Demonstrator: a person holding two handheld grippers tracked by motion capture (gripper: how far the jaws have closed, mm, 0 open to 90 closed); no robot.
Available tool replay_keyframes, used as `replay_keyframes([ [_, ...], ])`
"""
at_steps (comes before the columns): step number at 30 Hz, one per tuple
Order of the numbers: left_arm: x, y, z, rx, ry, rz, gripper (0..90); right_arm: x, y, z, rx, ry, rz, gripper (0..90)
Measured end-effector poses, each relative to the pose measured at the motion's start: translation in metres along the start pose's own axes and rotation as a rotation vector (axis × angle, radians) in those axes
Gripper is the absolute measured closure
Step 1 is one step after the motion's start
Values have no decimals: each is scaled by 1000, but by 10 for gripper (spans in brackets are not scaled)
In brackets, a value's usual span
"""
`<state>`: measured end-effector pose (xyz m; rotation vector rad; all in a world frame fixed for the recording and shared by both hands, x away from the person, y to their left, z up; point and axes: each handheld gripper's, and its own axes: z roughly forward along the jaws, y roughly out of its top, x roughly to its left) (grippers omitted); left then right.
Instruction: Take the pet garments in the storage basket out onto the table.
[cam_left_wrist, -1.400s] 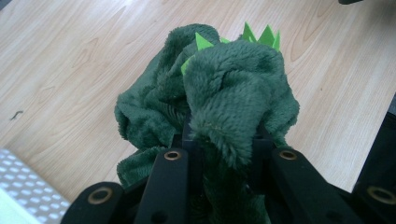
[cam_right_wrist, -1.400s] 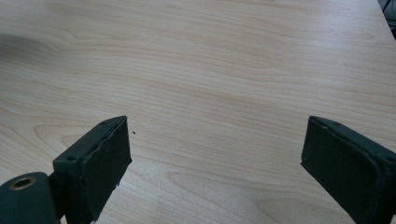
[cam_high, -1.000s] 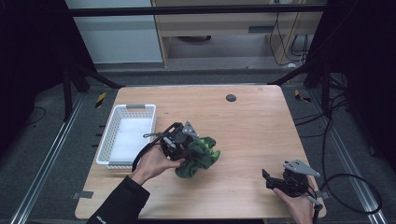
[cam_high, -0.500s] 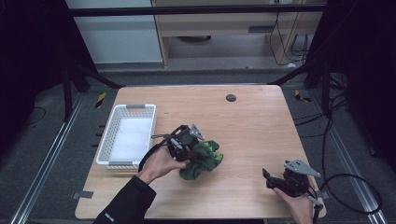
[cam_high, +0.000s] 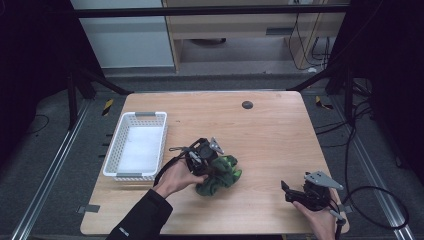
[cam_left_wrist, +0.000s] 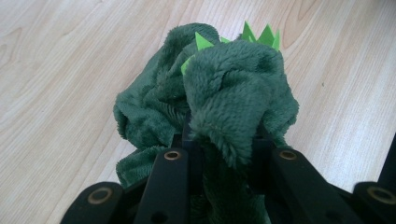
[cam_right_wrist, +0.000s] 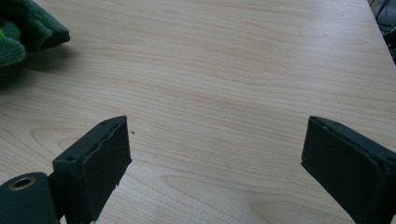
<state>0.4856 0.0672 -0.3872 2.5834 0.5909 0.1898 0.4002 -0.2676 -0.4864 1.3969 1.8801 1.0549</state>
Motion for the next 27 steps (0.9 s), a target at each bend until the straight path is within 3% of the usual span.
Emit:
replay_keyframes([
  [17, -2, -1, 19, 29, -12, 8, 737, 0, 0, 0, 1, 1, -3, 78],
  [27, -2, -3, 27, 41, -14, 3, 611, 0, 0, 1, 2, 1, -8, 76],
])
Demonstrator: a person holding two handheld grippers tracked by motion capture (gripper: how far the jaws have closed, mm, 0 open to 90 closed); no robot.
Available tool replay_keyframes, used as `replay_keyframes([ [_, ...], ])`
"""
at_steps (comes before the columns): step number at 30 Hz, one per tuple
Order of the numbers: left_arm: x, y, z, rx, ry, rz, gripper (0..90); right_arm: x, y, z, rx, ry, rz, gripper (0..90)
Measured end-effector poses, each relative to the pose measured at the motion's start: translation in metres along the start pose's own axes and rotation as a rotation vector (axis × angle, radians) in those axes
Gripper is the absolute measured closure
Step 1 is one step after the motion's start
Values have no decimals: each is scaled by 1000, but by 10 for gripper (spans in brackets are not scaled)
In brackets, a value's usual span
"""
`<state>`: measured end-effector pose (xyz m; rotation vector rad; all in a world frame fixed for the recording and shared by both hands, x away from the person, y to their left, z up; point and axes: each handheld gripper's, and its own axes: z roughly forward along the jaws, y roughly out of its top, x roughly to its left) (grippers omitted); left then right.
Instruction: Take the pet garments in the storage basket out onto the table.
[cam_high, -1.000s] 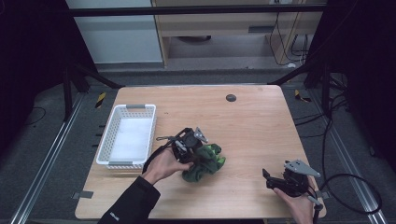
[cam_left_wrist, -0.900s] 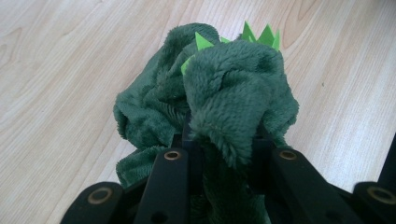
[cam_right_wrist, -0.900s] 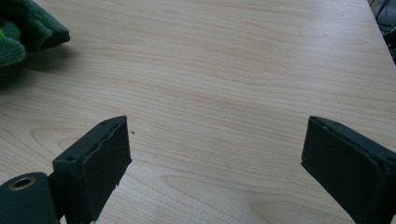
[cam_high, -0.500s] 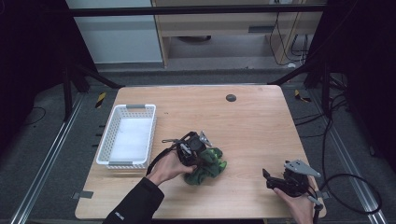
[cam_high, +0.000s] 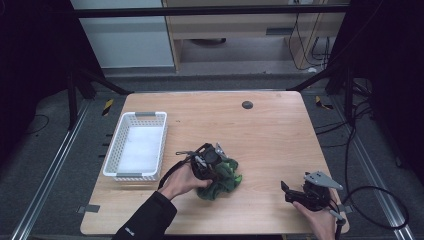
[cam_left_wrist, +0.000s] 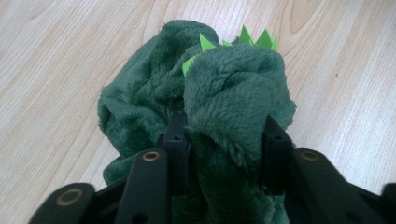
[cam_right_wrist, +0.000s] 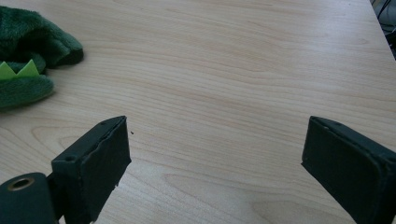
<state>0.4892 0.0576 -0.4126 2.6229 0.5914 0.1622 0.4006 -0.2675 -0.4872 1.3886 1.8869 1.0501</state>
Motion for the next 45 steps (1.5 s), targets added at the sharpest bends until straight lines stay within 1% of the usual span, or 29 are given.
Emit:
replay_keyframes([
  [2, -1, -1, 1, 2, -5, -2, 578, 0, 0, 0, 0, -1, -2, 76],
  [4, -1, -1, 2, 7, 2, 7, 549, 0, 0, 0, 2, 1, 6, 76],
  [7, -1, -2, 2, 5, 6, 5, 500, 0, 0, 0, 3, 1, 7, 75],
  [8, -1, -2, 2, 4, 8, 4, 479, 0, 0, 0, 0, -1, -2, 74],
  [14, -2, -5, 2, -11, 14, -4, 394, 0, 0, 0, 1, -2, 1, 74],
  [18, -3, -6, 0, -18, 19, 2, 345, 0, 0, 0, 2, -3, 3, 73],
  [22, -3, -9, -2, -30, 14, 3, 299, -1, 0, 0, 1, -4, 2, 72],
  [24, -4, -10, -4, -48, 12, -1, 280, -1, 0, 0, 0, -3, 2, 72],
  [28, -6, -13, -10, -78, 22, 2, 247, -1, 0, 0, 0, -5, 3, 72],
  [33, -8, -19, -20, -140, 24, -10, 230, -1, 0, 0, 0, -6, 4, 71],
  [35, -9, -21, -24, -161, 29, -15, 229, -1, 0, 0, 3, -2, 12, 71],
  [36, -9, -23, -25, -173, 34, -20, 229, -1, 0, 0, 4, -3, 13, 71],
  [42, -11, -35, -35, -235, 31, -54, 232, -1, 0, 0, 4, -4, 16, 70],
  [45, -10, -42, -39, -262, 41, -76, 239, -1, 0, 0, 5, -4, 18, 70],
])
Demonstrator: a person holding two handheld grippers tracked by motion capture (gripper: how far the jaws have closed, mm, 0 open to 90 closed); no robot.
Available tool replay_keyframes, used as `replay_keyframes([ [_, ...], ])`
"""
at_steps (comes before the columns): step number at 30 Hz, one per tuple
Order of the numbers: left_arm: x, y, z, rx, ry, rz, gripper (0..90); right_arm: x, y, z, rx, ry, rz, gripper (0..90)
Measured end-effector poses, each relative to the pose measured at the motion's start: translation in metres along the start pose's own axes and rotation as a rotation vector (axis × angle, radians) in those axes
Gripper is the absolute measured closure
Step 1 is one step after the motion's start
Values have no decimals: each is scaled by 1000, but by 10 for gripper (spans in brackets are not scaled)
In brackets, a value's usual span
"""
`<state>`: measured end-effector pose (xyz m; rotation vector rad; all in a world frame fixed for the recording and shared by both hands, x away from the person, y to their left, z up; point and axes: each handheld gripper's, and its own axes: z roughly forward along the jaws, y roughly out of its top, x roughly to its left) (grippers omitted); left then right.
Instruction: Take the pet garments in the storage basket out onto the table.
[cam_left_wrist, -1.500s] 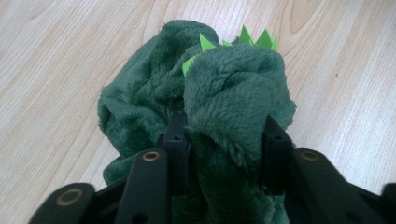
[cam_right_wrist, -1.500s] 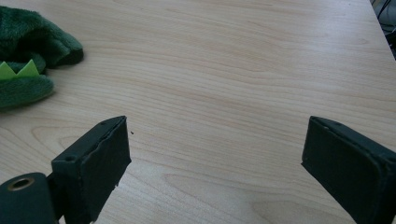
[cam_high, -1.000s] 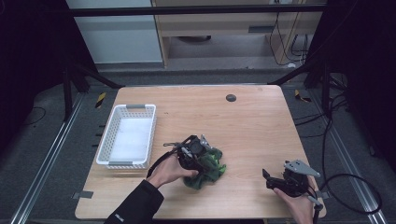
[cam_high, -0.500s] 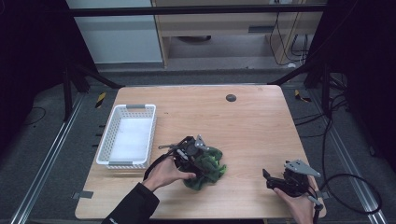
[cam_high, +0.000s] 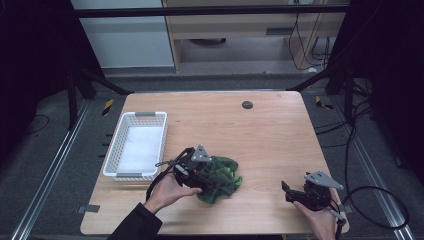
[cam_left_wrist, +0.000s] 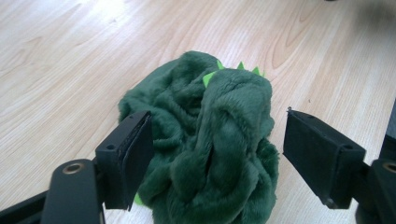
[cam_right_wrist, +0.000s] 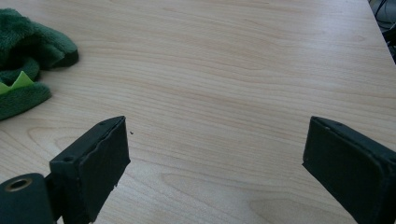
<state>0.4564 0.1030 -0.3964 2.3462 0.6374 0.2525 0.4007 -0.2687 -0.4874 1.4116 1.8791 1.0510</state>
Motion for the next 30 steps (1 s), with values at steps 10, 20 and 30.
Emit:
replay_keyframes([
  [10, 9, -23, -20, -125, 86, -127, 288, 0, 0, 0, 1, 0, 1, 70],
  [20, 13, -58, -32, -204, 170, -209, 310, 0, 0, 0, 1, -1, 0, 72],
  [30, 20, -97, -36, -253, 233, -295, 297, 0, 0, 0, 2, 0, 4, 72],
])
